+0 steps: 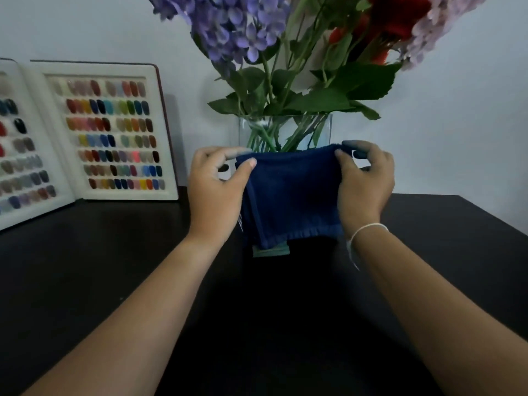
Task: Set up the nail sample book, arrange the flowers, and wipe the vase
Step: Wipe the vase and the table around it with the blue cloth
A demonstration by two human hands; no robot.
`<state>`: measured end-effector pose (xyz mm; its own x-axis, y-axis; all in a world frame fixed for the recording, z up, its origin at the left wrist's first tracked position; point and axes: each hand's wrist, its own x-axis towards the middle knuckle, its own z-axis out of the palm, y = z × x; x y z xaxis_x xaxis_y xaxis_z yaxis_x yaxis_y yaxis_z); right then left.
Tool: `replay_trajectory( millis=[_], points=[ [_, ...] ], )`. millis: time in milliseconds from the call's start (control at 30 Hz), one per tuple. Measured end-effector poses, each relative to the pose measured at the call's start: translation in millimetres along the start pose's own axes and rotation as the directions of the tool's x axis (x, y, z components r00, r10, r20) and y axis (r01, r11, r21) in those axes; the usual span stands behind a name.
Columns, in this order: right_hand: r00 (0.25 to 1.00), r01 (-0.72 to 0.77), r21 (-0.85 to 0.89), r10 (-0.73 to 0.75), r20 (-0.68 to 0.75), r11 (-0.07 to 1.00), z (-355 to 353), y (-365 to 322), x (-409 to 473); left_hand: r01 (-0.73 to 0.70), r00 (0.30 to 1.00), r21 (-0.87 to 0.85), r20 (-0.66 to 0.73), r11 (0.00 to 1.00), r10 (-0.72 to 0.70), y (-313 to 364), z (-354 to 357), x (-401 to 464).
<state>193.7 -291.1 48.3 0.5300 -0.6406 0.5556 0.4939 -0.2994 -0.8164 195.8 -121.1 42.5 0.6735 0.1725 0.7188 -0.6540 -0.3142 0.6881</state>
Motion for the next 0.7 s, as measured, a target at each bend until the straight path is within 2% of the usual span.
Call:
replay_trajectory(
  millis=[267,433,567,700],
  points=[
    [0.998,0.001,0.032,0.001,-0.064,0.999,36,8,4,-0.002,0.999,-0.121,-0.054,0.993,-0.005,-16,7,5],
    [0.998,-0.012,0.105,0.018,-0.055,0.994,37,12,-6,0.119,0.992,-0.251,-0.021,0.961,-0.128,-25,10,3],
    [0.999,-0.002,0.05,0.0,0.041,0.999,35,18,-26,0.208,0.976,-0.318,0.127,0.925,-0.176,-33,9,-3],
    [0.979,0.108,-0.093,-0.09,0.183,0.99,41,25,-42,0.256,0.964,-0.408,0.172,0.877,-0.201,-35,7,-5]
  ],
)
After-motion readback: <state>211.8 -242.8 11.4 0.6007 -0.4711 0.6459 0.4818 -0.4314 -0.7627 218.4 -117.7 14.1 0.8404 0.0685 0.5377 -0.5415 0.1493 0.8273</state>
